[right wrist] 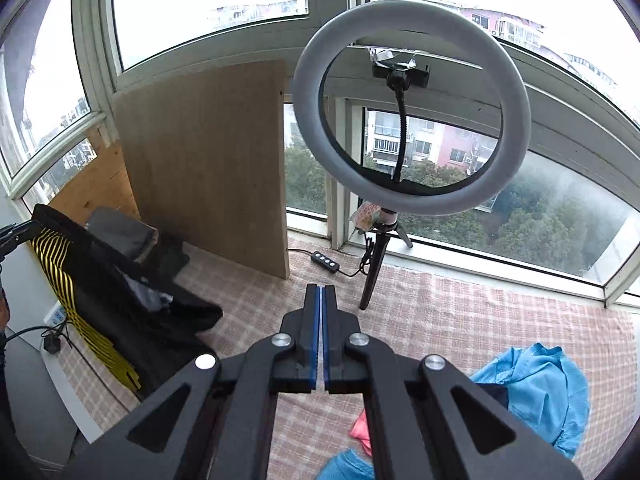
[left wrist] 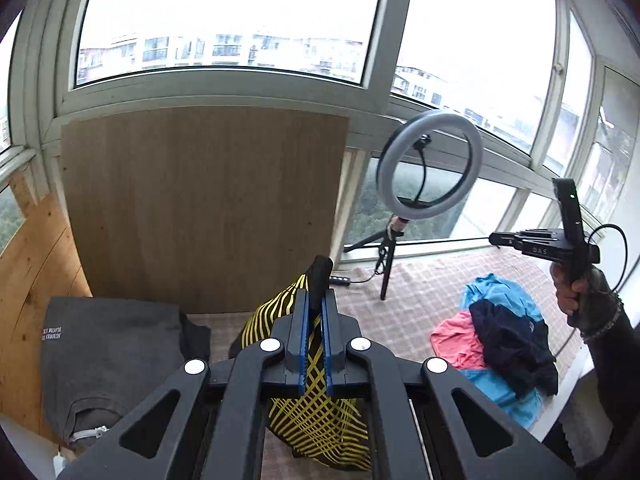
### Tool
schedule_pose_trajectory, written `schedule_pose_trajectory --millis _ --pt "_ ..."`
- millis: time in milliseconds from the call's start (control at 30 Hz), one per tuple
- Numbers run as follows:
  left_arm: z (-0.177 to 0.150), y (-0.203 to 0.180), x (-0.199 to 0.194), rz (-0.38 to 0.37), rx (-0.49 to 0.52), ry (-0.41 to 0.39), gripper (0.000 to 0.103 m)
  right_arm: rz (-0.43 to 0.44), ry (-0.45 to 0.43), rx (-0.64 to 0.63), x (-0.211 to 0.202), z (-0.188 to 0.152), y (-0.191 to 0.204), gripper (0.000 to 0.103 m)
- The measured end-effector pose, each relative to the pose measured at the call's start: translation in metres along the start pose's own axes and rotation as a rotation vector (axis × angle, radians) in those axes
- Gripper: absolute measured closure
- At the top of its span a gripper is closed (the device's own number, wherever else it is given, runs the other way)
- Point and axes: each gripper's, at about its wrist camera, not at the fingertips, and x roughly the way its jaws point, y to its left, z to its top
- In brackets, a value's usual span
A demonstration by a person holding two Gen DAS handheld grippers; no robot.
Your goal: Fold clothes
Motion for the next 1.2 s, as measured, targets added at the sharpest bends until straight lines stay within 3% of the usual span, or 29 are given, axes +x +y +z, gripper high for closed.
schedule_pose_trajectory --millis 33,133,233,333,400,500,700,867,900,933,1100,1200 --pt "-0.016 0.000 -0.003 0.021 0.013 0.021 0.098 0.037 0.028 0.011 0.014 -0.011 0.007 0.102" --pt "-0.081 0.018 -0.014 -0.020 -0.097 0.092 0.098 0.141 0.113 0.015 0.058 -0.039 0.035 0.102" --pt "-0.163 0.041 -0.027 -0.100 -0.289 0.178 0.098 0.234 0.197 -0.032 0.106 -0.056 0.076 0.102" --pt "-0.243 0.051 -0.036 -0.100 -0.467 0.277 0.098 0.323 0.277 -0.128 0.153 -0.056 0.129 0.101" --pt "-0.289 0.056 -0.043 -0.084 -0.583 0.311 0.098 0.367 0.322 -0.180 0.184 -0.054 0.164 0.096" --pt "-0.328 0.060 -0.058 -0.023 -0.678 0.294 0.098 0.400 0.365 -0.246 0.230 -0.047 0.214 0.073" --pt "-0.346 0.056 -0.079 0.068 -0.700 0.237 0.098 0.506 0.447 -0.279 0.306 -0.028 0.292 0.070" --pt "-0.351 0.062 -0.085 0.118 -0.699 0.220 0.098 0.476 0.561 -0.271 0.355 -0.033 0.321 0.071" --pt "-0.350 0.062 -0.085 0.126 -0.695 0.218 0.098 0.469 0.581 -0.258 0.362 -0.037 0.323 0.074" --pt "-0.350 0.062 -0.086 0.134 -0.692 0.216 0.098 0.455 0.589 -0.235 0.365 -0.039 0.320 0.093" --pt "-0.332 0.064 -0.089 0.136 -0.644 0.194 0.098 0.413 0.437 -0.297 0.306 -0.039 0.291 0.098" --pt "-0.312 0.066 -0.082 0.110 -0.593 0.191 0.098 0.288 0.311 -0.408 0.235 -0.042 0.252 0.098"
